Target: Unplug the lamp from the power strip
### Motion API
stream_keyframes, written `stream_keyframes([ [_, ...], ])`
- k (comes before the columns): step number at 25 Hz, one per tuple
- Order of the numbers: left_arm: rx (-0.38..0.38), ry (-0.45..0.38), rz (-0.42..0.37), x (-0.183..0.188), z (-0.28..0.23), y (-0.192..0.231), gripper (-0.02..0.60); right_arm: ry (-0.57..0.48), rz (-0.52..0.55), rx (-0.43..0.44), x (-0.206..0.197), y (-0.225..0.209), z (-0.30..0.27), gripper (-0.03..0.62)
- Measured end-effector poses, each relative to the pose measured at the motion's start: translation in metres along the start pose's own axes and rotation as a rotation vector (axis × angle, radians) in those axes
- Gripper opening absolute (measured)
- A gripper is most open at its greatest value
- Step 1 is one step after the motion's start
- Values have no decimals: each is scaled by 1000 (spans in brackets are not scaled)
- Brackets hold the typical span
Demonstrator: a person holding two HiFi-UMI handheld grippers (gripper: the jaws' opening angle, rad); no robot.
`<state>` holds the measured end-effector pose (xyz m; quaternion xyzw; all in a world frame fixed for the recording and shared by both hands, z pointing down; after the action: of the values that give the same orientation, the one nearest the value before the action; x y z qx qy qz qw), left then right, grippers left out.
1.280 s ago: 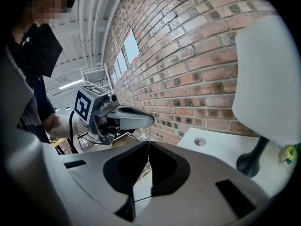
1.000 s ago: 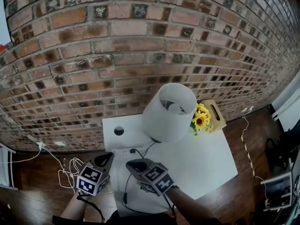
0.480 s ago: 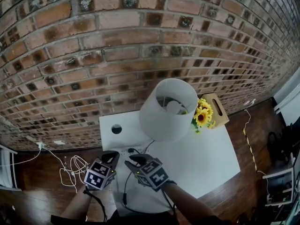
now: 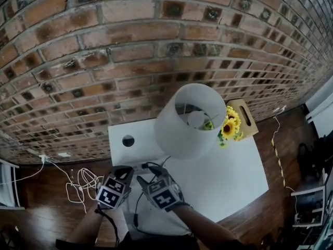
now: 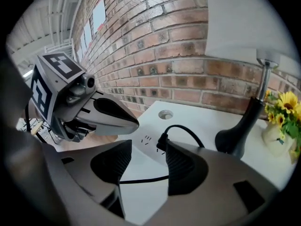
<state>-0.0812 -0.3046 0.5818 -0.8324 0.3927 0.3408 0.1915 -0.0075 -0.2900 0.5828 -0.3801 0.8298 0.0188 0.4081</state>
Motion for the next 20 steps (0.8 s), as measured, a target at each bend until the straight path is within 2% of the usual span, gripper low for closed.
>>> stream_keyframes([
  [3,-13,25,-9,-5,-7,-3,2,-8,-12,-38,0,-5,-6,238],
  [7,-19,47,-16,-11,-13,-4,2,-9,33,-83,5,-14,-13,238],
  [20,-26,81,-45,-19,-25,-5,2,42,29,-49,6,-24,-33,192],
])
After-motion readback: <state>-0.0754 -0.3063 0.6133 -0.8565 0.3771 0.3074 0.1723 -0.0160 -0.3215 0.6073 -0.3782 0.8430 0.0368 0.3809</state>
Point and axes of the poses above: the fingertips, and each gripper's own axes: z backward along the fingers, y to its left, x out of its top, the point moved 4 cm from there along z, backward along the fingers, and after that the axes turned 10 degrees about x, right-handed, at the moved point
